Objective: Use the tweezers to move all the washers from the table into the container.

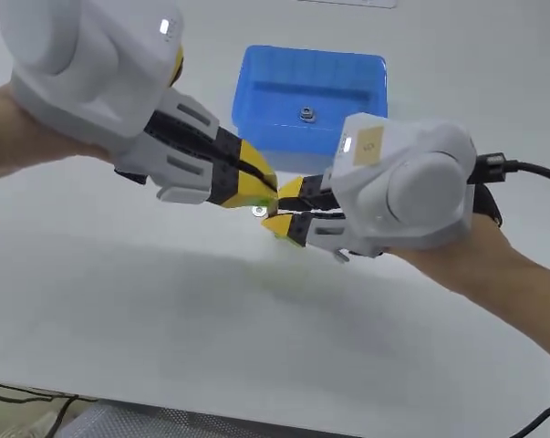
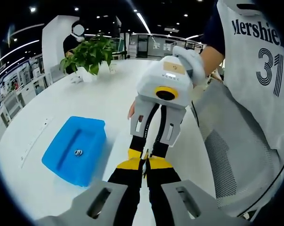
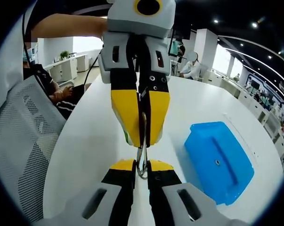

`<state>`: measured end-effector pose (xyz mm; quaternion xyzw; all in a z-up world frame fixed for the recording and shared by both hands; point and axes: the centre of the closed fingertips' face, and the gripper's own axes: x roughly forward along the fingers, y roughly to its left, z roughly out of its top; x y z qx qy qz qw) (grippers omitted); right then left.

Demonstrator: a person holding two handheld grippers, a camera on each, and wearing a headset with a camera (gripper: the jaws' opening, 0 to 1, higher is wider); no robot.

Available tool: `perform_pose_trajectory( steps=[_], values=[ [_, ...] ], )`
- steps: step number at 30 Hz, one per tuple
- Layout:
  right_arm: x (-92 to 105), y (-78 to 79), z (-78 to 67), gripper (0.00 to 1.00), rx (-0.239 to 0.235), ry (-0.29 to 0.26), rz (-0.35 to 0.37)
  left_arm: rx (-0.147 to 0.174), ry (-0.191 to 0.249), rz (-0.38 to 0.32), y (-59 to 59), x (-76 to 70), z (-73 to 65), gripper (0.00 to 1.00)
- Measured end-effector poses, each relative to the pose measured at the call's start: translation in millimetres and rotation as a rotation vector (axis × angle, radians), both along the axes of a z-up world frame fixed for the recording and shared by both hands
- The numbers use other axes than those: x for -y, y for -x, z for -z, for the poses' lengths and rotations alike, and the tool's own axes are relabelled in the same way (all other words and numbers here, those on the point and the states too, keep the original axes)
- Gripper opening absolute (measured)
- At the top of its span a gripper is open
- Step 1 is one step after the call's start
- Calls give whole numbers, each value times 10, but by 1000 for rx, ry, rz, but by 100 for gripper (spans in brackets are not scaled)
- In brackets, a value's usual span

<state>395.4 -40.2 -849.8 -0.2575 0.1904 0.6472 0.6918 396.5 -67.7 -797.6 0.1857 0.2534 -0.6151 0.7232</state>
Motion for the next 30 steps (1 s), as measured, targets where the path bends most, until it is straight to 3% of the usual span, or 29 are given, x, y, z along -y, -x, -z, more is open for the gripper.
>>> perform_pose_trajectory(
  steps=[12, 22, 30],
  values=[
    [4, 41, -34, 10, -10, 5, -3, -19, 6, -9, 26, -26, 10, 7],
    [2, 37, -213, 10, 21, -7, -8, 13, 5, 1, 28, -17, -170, 7],
    [-11, -21, -420, 10, 57, -34, -12, 70, -7, 17, 1, -10, -372, 7]
  ],
)
